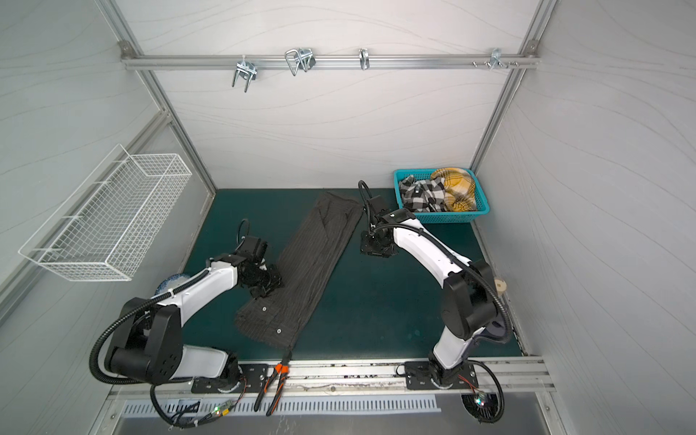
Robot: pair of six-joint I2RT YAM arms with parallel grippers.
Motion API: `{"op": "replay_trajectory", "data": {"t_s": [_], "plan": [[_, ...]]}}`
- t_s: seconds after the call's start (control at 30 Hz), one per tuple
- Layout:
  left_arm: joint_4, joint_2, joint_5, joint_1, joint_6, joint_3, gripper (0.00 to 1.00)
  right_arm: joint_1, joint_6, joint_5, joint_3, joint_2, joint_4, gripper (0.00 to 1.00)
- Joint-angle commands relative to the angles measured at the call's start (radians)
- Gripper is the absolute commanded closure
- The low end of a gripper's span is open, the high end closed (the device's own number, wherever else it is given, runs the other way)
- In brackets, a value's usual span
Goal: Fold and stack the long sleeve shirts
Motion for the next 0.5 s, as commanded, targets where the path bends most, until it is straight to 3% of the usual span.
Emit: {"op": "replay_trajectory", "data": {"t_s": [0.0, 0.17, 0.3, 0.47], "plan": [[-0.029, 0.029, -0.034, 0.012, 0.036, 0.109, 0.73, 0.096, 0.112, -0.057, -0.105, 0.011, 0.082, 0.53], [-0.031, 0.127, -0.041, 0.043, 0.063, 0.134, 0.93, 0.256, 0.135, -0.166, 0.045, 0.211, 0.198, 0.65], [0.01, 0.147, -0.034, 0.052, 0.051, 0.076, 0.97, 0.281, 0.181, -0.216, 0.156, 0.377, 0.259, 0.72], [0.072, 0.202, 0.011, 0.06, 0.028, 0.022, 0.97, 0.254, 0.206, -0.196, 0.275, 0.535, 0.212, 0.76]]}}
